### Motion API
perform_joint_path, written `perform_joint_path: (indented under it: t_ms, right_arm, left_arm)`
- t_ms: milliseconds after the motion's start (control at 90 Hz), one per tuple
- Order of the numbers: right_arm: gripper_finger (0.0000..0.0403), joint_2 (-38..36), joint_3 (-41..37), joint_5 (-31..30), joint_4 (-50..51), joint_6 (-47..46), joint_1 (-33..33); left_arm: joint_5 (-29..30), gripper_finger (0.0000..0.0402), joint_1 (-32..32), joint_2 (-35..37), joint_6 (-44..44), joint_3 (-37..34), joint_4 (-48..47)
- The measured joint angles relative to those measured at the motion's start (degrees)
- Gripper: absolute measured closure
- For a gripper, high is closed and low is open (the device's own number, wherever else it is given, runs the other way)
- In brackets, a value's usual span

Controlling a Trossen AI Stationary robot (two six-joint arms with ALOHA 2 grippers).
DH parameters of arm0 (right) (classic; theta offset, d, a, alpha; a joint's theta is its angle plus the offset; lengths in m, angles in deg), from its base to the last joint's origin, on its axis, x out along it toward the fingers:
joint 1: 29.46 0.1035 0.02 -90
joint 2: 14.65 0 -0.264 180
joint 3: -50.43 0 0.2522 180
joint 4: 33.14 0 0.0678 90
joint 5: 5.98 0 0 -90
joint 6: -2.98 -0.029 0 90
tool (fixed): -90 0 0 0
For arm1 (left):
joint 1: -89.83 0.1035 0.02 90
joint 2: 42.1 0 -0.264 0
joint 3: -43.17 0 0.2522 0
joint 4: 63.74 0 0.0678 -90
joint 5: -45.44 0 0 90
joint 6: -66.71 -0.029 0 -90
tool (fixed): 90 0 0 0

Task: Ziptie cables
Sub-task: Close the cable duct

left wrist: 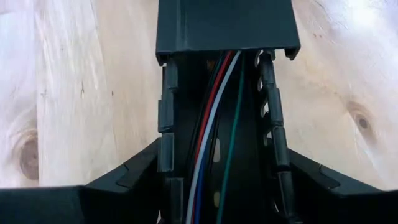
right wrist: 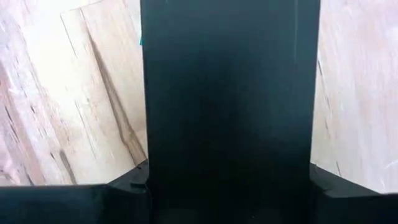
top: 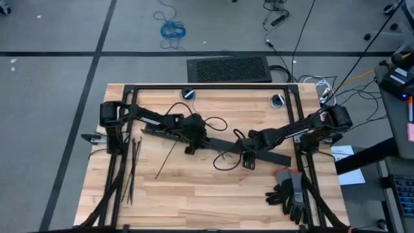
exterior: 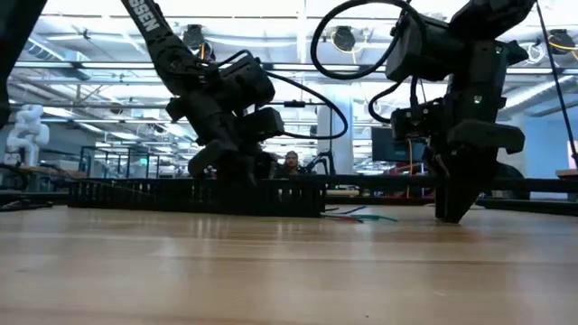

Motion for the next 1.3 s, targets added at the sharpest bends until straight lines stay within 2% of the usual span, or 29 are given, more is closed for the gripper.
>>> perform_joint_path:
  t_ms: [289,611,767,1122,1300]
  right_arm:
    - [0.0192,0.0,0.0,-0.4,0.1,0.3,0.3]
    - [0.0123,0.1,1.5,-3.1,3.1,0.1,1.2]
    - [0.0105,-0.6,4.5,-3.0,5.7,1.8,1.4]
    - [0.0118,-1.5,20.4,-3.7,11.2,5.2,4.7]
    - [0.0153,-1.5,22.6,-11.0,7.2,6.7,3.3]
  left_arm:
    - [0.0,0.0159,0.0,0.0,0.0,0.0,0.0]
    - [0.0,0.0159,0.0,0.0,0.0,0.0,-0.1]
    - [0.0,0.0159,0.0,0.0,0.1,0.0,-0.1]
    - [0.0,0.0159,0.0,0.0,1.1,0.0,-0.2]
    - [0.0,0.0159,0.0,0.0,1.1,0.0,-0.3]
